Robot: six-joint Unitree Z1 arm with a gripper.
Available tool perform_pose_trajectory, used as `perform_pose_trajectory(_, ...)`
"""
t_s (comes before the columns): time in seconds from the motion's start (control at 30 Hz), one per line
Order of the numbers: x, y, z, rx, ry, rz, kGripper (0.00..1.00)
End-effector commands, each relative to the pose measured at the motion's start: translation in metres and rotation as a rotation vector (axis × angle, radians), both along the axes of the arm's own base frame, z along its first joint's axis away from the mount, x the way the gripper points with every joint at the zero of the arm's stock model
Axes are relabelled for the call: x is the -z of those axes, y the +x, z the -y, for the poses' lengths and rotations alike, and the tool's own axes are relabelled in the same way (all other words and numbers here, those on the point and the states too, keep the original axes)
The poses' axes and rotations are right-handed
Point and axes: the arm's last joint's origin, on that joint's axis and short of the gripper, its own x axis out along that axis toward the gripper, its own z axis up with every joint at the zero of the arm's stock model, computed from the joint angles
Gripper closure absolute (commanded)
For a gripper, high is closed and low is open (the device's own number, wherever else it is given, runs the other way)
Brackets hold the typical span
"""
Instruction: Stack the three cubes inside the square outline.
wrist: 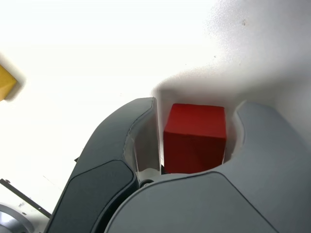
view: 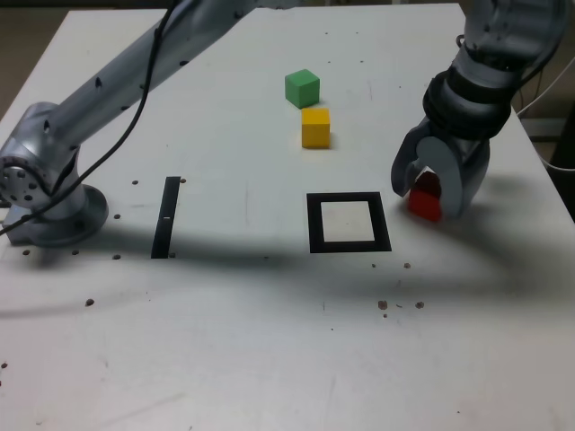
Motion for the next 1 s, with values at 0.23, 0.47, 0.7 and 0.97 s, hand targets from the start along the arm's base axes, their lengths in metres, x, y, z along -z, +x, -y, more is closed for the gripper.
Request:
perform_pose_trajectory(0.23, -0.005, -0.003, 0.001, -0.01, -0.002, 0.002, 0.58)
perform_pose_trajectory(0.47, -0.023, -0.022, -0.003, -0.104, 0.017, 0.016, 0.58)
perform_pose_trajectory(0.7, -0.048, -0.065, -0.007, -0.235, 0.028, 0.05, 0.58)
perform_pose_trajectory(0.97, -0.057, -0.102, -0.008, -0.377, -0.033, 0.07, 0.58)
